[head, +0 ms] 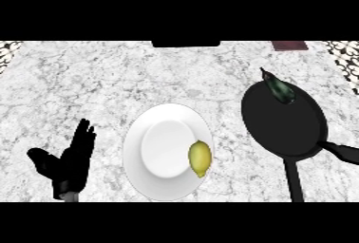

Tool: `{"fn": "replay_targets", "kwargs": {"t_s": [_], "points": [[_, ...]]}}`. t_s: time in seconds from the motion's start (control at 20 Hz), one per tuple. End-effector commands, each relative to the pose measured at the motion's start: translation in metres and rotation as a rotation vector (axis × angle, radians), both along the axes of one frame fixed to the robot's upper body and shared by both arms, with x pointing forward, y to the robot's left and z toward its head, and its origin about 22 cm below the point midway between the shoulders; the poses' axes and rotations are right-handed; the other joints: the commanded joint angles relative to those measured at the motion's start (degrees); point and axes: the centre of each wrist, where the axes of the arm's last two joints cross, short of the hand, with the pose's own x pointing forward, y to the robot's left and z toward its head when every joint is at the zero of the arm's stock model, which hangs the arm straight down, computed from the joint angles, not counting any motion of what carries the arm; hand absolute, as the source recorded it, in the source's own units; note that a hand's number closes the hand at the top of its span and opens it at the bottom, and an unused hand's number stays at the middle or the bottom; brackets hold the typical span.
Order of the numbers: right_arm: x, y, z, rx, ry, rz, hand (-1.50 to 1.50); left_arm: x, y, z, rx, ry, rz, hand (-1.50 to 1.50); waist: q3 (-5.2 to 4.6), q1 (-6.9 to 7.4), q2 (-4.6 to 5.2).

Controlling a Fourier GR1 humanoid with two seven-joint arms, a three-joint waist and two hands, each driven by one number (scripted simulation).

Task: Pick the eggplant from the plate and place it in the pan

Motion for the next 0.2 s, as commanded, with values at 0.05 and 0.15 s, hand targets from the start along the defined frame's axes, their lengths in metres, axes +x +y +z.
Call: {"fn": "replay_targets", "kwargs": {"t_s": [0.05, 0.15], "points": [[-0.048, -0.009, 0.007, -0.012, 0.024, -0.032, -1.5, -0.001, 0.012, -0.01, -0.011, 0.078, 0.004, 0.0, -0.4, 0.61, 0.7], [-0.054, 0.014, 0.026, 0.005, 0.016, -0.049, -1.5, -0.002, -0.012, -0.022, -0.026, 0.064, -0.01, 0.0, -0.44, 0.46, 0.68]]}}
